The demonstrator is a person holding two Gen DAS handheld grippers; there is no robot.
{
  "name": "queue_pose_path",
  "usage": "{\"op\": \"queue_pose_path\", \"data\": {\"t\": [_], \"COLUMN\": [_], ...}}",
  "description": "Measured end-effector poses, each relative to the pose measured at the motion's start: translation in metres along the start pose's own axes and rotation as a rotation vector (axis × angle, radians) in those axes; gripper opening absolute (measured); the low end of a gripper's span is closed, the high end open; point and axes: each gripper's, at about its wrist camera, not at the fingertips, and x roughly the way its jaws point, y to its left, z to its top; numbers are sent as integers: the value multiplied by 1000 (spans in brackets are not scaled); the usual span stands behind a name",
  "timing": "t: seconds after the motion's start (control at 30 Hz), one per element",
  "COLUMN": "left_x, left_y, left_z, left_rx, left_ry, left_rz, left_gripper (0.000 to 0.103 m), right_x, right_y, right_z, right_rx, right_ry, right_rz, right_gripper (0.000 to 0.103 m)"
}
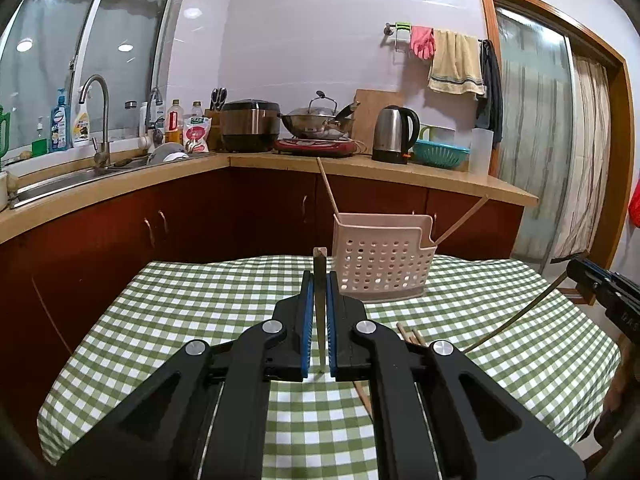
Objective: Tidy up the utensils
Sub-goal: 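Lift both held chopsticks and carry them over the pink caddy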
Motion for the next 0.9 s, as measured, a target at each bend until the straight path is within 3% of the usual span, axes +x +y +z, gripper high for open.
{"op": "queue_pose_path", "data": {"t": [0.5, 0.9], "left_x": [22, 51], "left_y": [0, -23], "left_z": [43, 115], "left_rx": [-35, 10], "left_ry": [-49, -202], "left_rz": [-79, -108], "left_gripper": [6, 7], "right_x": [19, 56], "right_y": [-5, -14], "right_z": [36, 103], "right_rx": [8, -24], "right_ry": [-72, -233], "right_rz": [28, 34], "right_gripper": [7, 7]}}
